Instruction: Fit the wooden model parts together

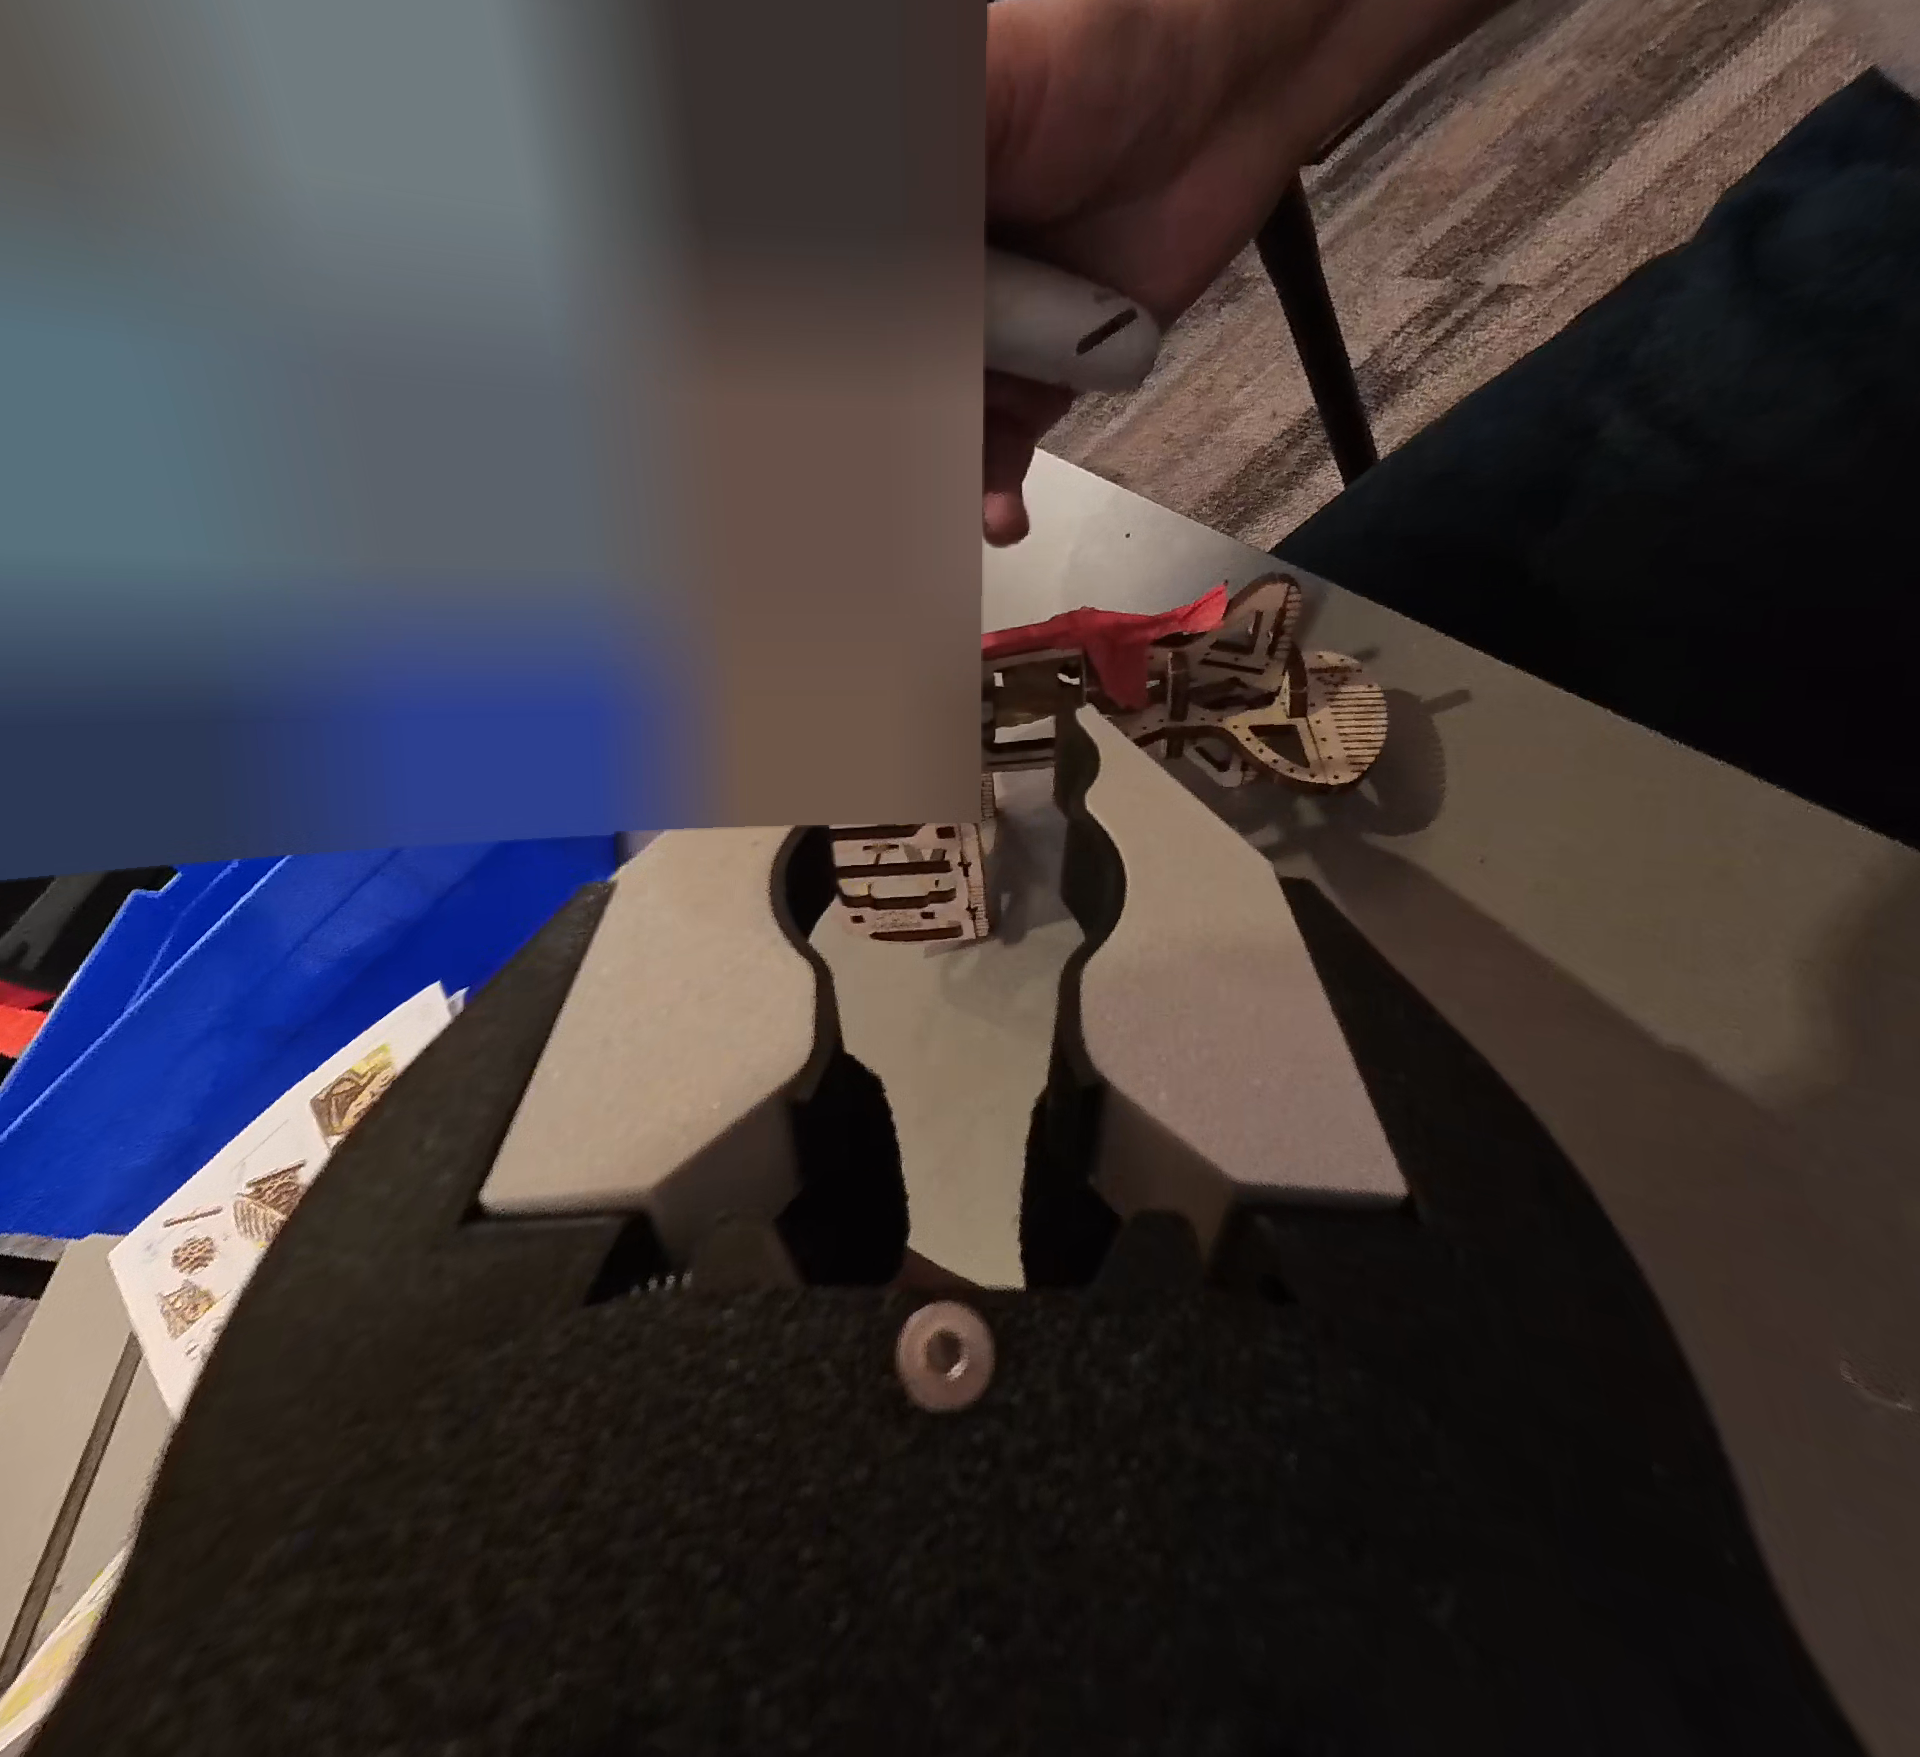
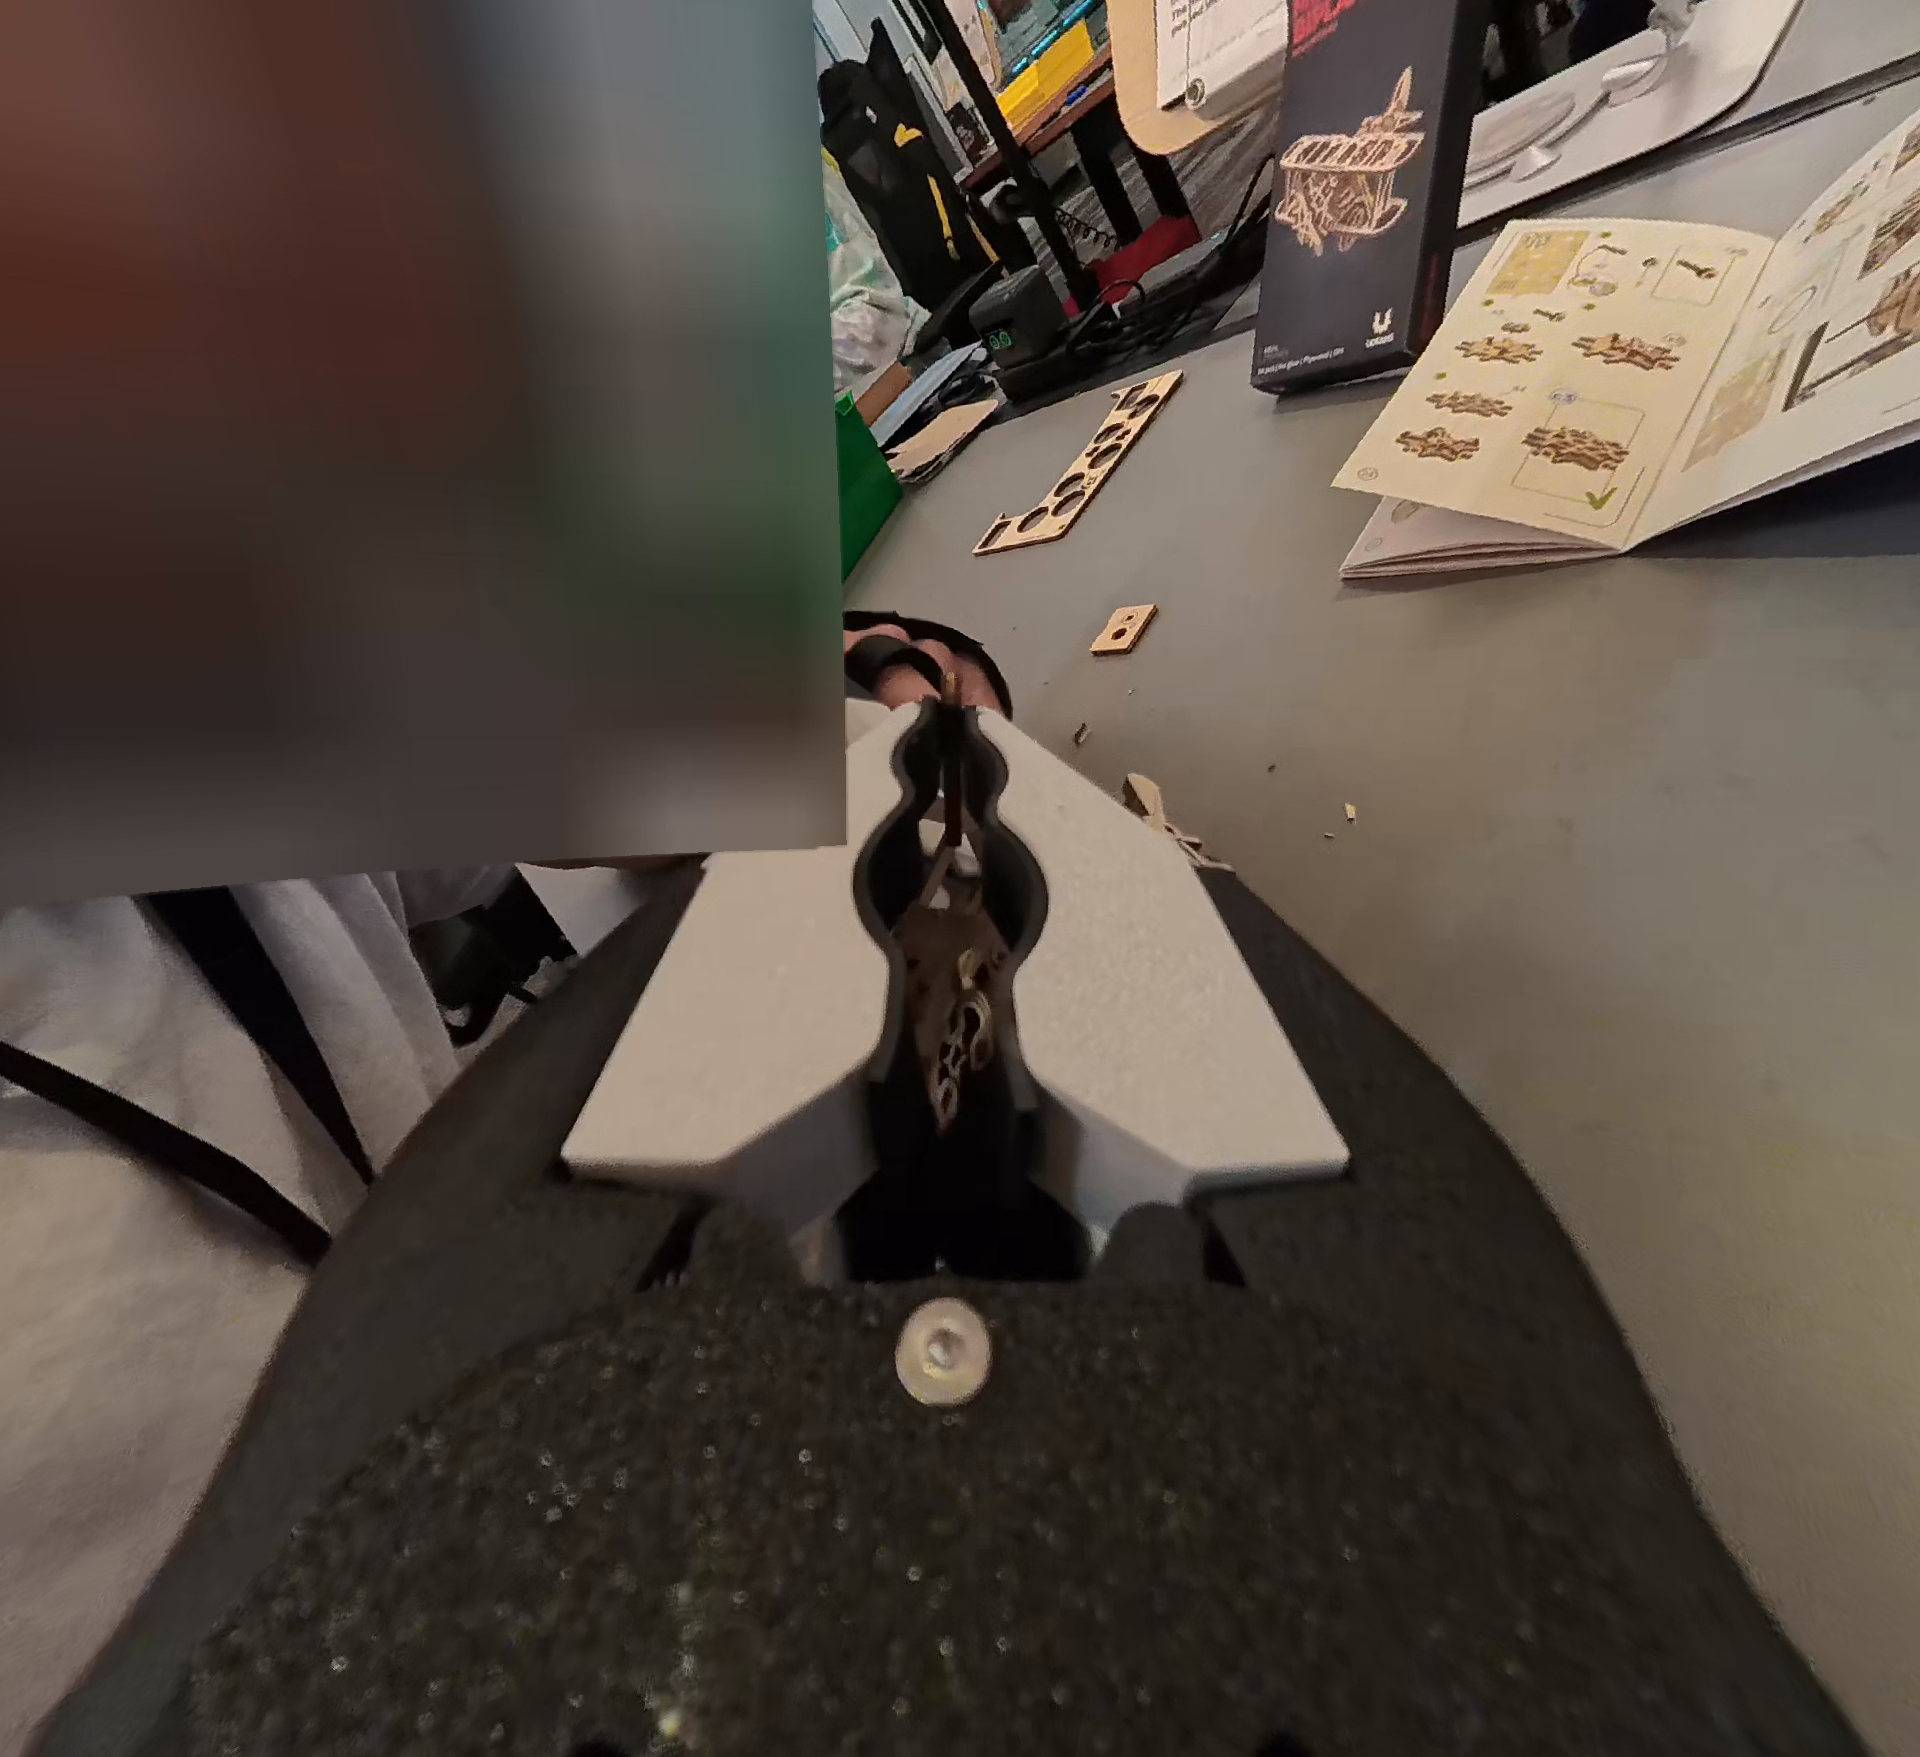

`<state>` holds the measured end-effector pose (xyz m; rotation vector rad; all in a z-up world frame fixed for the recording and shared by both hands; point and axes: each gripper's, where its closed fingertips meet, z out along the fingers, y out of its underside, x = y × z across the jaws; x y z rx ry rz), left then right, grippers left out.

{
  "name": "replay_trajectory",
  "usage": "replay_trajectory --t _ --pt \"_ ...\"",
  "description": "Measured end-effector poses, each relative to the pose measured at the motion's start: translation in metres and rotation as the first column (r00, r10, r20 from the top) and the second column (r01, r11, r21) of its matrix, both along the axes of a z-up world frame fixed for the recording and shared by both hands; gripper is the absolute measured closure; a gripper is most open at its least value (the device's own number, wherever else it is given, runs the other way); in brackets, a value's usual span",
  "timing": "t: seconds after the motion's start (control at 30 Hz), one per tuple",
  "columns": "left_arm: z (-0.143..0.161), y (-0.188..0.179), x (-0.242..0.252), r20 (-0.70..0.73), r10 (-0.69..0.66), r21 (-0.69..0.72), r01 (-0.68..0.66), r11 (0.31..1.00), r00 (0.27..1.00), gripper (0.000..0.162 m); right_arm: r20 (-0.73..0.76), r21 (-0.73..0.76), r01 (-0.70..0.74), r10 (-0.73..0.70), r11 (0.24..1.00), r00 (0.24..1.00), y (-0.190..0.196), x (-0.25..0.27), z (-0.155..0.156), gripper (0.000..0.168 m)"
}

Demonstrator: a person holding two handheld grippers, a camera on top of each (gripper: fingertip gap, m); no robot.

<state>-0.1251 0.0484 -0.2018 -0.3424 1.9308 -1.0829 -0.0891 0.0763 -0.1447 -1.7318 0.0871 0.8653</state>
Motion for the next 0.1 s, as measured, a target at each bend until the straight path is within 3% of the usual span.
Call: replay_trajectory --t 0.1 --pt "0.0014 0.0001 0.0009 0.016 0.009 0.001 -0.009 1.0 1.0 0.13 -0.029 -0.029 0.001 -0.001 1.0 1.0 0.0009 0.0014 -0.0048 0.167"
